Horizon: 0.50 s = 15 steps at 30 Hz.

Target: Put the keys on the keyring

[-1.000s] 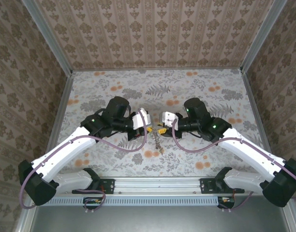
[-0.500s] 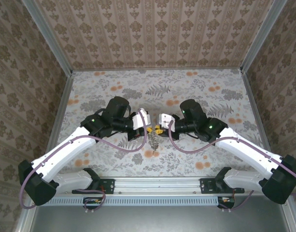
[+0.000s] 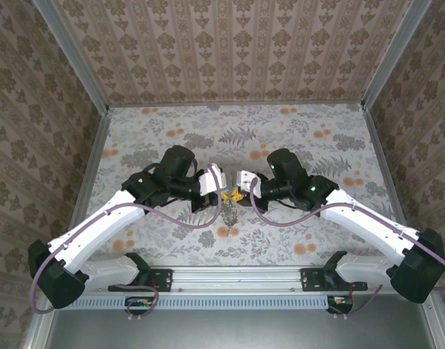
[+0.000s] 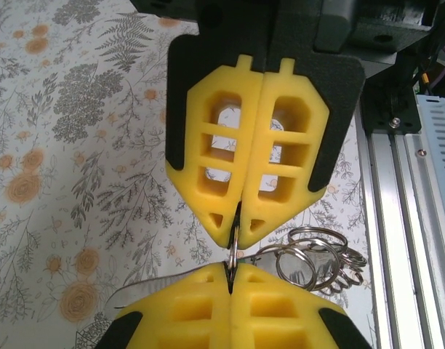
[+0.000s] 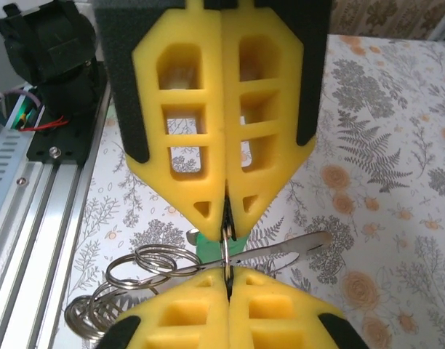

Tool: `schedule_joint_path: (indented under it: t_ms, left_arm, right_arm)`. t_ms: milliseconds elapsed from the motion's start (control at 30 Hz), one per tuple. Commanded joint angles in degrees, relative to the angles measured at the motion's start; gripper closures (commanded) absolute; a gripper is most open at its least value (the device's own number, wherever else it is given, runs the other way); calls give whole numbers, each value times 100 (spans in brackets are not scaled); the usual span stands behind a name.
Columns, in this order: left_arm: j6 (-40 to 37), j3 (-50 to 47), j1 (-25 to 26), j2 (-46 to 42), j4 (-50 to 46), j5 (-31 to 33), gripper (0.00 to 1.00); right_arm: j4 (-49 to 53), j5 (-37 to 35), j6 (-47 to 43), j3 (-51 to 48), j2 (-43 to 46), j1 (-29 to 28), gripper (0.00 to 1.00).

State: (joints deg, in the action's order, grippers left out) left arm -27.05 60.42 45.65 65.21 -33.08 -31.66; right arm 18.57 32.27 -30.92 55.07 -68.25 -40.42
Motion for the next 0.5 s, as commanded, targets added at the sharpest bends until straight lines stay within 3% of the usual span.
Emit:
schedule_joint_path:
  t_ms: [0,100,200,300,467]
  left_arm:
    - [-103,44,6,-46,292,-342,100]
    - [-20,-52,-28,-158,439,-322,98]
    - [114,-269,-94,-392,671,-289,76]
    - [278,-546,-165,-638,921,-253,64]
    - [531,-722,-353,-917,988,-274,58]
  right_arm:
    - [181,324,6,294,-118,-53,100]
    - [-273,411,392,138,-39,-36,100]
    - [-1500,555,1255,-359,187,45,100]
    - [-2662,523,2011,-836,359,138,100]
    - [-3602,428,2607,-1251,470,252,100]
